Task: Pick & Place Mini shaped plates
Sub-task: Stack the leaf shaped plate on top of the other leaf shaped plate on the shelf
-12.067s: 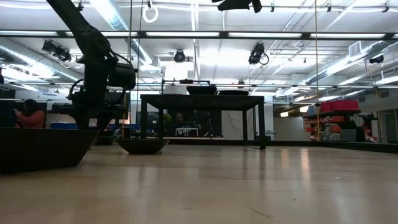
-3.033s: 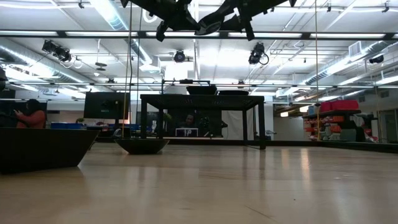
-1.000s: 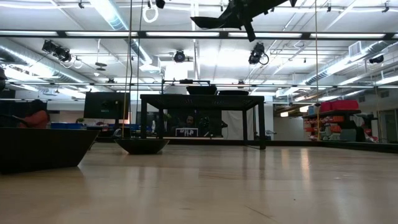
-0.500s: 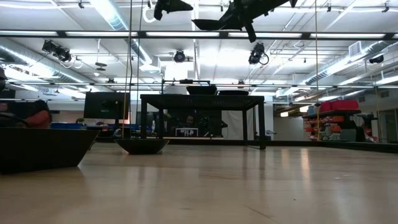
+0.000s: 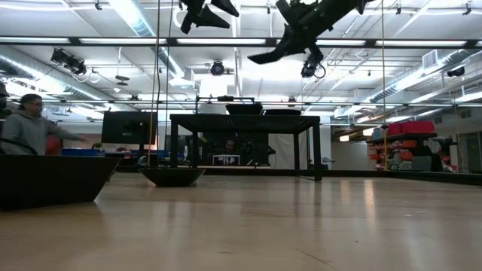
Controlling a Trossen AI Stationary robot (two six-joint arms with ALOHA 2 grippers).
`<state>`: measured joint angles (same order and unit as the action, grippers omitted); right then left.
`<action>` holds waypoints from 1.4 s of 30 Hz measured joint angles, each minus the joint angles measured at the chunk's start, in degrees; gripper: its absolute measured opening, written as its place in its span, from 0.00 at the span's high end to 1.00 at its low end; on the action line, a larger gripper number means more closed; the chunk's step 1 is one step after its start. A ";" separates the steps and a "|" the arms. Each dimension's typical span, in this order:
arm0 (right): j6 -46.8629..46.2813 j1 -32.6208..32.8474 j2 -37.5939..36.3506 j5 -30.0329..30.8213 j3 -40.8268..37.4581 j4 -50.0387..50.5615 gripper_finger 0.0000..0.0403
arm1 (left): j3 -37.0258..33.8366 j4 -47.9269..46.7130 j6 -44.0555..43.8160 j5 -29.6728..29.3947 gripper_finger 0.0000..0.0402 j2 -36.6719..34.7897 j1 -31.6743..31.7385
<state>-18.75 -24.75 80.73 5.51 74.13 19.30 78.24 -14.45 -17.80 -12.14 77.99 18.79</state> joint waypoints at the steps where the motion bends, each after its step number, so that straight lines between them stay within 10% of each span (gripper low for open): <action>1: 0.55 -0.24 0.00 -0.01 0.00 1.16 0.99 | 0.00 -0.72 -0.01 0.24 0.53 0.01 0.00; 42: 18.94 -20.07 7.46 -26.13 0.00 9.45 0.98 | 0.00 -2.21 0.44 1.90 0.53 0.12 -0.04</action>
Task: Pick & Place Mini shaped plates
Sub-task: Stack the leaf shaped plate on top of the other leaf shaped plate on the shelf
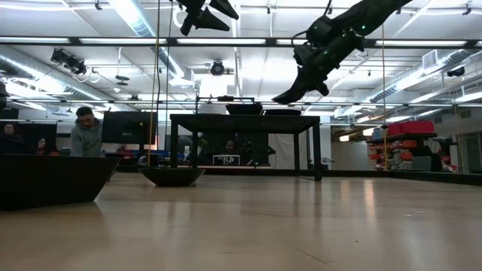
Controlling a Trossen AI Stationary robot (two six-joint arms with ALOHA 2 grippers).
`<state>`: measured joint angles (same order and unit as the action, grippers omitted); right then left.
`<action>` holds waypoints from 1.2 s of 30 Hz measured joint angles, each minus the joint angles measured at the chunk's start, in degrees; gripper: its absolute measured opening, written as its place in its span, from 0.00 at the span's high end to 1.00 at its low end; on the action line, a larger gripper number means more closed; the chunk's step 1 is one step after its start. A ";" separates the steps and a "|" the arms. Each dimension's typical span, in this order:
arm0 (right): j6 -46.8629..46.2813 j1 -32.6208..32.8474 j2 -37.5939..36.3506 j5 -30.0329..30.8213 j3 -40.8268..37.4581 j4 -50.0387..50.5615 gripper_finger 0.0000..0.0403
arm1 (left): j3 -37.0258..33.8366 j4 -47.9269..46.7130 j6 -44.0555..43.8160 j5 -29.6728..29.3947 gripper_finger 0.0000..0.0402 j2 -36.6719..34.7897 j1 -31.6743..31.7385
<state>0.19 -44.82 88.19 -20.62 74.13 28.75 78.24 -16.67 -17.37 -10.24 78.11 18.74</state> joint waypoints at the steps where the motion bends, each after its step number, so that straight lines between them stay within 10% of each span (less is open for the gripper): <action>1: 0.22 0.00 0.48 0.00 0.00 0.00 0.98 | 0.00 0.00 0.00 0.02 0.53 0.00 0.00; 23: 0.01 0.09 3.10 -2.22 0.00 -1.96 0.98 | 0.00 0.02 0.02 -0.18 0.53 0.00 0.04; 36: -1.10 0.09 3.10 -2.56 0.00 -1.68 0.75 | 0.00 0.04 0.00 -0.19 0.53 0.00 0.04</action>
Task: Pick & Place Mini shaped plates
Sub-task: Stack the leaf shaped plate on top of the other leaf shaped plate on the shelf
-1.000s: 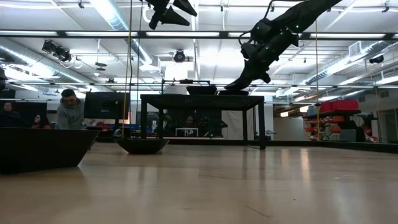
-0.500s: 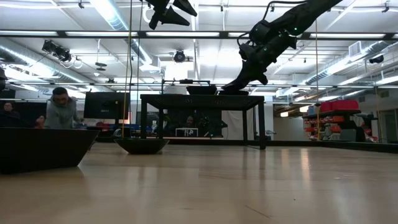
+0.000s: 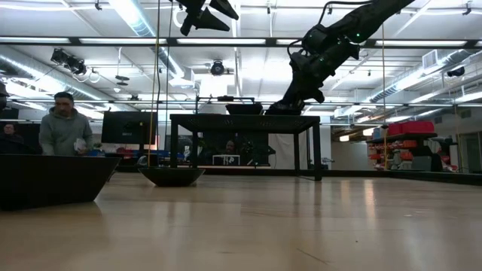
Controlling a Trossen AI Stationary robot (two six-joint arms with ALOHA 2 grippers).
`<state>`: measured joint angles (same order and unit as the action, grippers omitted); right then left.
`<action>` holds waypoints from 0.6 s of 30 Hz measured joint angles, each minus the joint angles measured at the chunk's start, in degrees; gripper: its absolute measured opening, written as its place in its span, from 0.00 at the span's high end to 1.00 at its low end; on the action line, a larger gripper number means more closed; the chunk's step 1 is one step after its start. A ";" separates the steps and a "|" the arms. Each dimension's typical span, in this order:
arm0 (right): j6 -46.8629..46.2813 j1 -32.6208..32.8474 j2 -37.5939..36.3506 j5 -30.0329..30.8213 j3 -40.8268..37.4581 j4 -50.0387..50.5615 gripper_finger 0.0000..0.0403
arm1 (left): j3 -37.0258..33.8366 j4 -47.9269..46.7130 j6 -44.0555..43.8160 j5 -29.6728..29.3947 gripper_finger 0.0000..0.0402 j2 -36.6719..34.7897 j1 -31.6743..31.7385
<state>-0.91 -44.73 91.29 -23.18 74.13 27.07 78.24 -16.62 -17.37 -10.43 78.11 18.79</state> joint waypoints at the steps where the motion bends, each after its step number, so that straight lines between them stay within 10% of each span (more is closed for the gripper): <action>1: -0.11 -0.01 0.00 0.00 0.00 0.00 0.73 | 0.00 0.00 -0.01 0.01 0.53 0.00 0.00; 18: -1.83 -0.07 -0.04 2.25 0.00 0.04 0.54 | 0.00 0.02 -0.04 0.01 0.53 0.00 0.00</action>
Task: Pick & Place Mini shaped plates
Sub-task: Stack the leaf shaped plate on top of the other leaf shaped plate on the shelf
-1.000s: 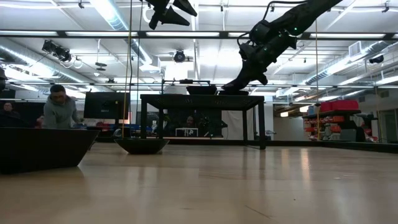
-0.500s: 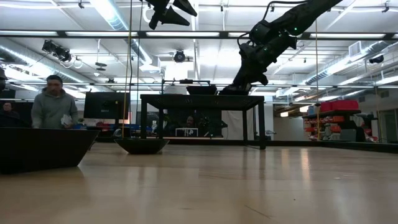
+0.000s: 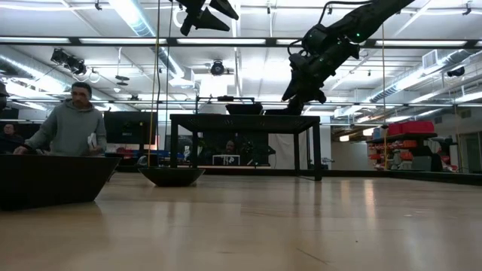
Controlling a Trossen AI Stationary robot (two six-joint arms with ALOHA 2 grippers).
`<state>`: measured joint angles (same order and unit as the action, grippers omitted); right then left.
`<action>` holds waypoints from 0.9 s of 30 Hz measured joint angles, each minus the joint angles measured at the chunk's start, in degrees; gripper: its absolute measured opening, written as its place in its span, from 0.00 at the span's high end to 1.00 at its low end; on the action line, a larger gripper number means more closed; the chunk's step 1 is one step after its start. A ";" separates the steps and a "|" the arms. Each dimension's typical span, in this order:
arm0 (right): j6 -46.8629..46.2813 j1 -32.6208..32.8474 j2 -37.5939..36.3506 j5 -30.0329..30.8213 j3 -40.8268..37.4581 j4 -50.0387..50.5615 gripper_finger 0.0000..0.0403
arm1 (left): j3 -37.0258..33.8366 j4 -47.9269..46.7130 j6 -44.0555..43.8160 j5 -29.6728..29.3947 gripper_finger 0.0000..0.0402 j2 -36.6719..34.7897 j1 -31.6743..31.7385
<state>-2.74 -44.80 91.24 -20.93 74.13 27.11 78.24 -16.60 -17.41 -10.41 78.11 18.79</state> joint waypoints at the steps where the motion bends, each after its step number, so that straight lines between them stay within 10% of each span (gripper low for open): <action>1: 0.01 -0.02 0.00 0.39 0.00 0.01 0.52 | 0.00 -0.01 0.00 -0.01 0.53 0.00 0.00; 11: 0.09 -0.02 0.00 0.94 0.00 0.00 0.36 | 0.00 0.00 0.00 0.00 0.53 0.00 0.00; 27: -1.33 5.75 -3.42 -4.10 0.00 4.06 0.42 | 0.07 -1.38 2.22 0.16 0.53 -0.68 -2.34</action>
<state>-4.08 -39.05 87.83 -25.03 74.13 31.17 78.30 -17.98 -15.19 -10.25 77.42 16.45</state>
